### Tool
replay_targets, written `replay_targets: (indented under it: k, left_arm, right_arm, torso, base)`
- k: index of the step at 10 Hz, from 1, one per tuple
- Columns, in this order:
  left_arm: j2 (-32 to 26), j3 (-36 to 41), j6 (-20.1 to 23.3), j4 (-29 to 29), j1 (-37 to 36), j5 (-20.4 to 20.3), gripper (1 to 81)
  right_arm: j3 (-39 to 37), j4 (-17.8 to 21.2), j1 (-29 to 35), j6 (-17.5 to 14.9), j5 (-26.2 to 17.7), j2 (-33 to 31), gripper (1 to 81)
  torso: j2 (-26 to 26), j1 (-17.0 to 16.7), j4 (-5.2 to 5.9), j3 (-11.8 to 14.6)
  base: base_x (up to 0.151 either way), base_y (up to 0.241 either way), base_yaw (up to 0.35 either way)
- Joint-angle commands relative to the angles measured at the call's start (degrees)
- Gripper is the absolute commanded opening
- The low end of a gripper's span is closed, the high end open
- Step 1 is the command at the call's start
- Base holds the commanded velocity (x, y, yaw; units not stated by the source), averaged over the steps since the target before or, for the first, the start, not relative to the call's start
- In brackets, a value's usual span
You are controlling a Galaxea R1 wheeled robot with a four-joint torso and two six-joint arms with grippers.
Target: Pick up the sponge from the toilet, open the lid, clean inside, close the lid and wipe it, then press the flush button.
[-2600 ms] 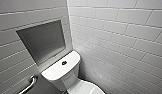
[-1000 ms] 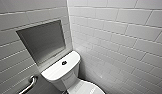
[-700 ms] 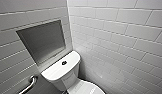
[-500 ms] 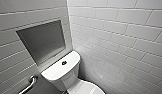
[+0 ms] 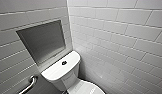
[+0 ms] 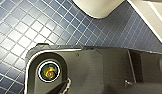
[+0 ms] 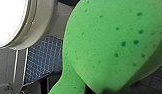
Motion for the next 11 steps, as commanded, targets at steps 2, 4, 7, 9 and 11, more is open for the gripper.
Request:
replay_targets:
  k: [2,4,7,9,11]
  left_arm:
    - [-4.62,7.80,-0.23,-2.85,-5.93,3.93,81.1]
    - [-5.49,9.90,-0.23,-2.94,-6.99,3.93,81.1]
    - [-7.52,13.60,-1.20,-3.02,-9.00,5.51,81.1]
    - [-7.96,14.92,-1.37,-2.94,-9.44,5.51,81.1]
    - [-7.78,15.01,-1.37,-2.94,-9.53,5.51,81.1]
  right_arm:
    - [-6.42,-5.32,-5.52,-0.11,1.53,4.21,1.0]
    - [-11.06,-6.11,-7.37,-0.11,2.50,8.15,1.0]
    - [-12.66,-7.26,-8.25,-0.11,2.59,9.66,1.0]
    - [-12.83,-7.70,-8.51,-0.11,2.59,10.09,1.0]
    - [-12.92,-8.05,-8.60,-0.11,2.59,10.36,1.0]
  torso:
    - [0.00,0.00,0.00,0.00]
    - [0.00,0.00,0.00,0.00]
    - [0.02,0.02,0.00,0.00]
    - [-0.02,-0.04,0.00,0.02]
    - [-0.02,-0.04,0.00,0.02]
  base:
    - [0.000,0.000,0.000]
    - [0.000,0.000,0.000]
    - [-0.049,0.000,0.000]
    - [-0.080,0.000,0.000]
    - [-0.079,0.000,0.000]
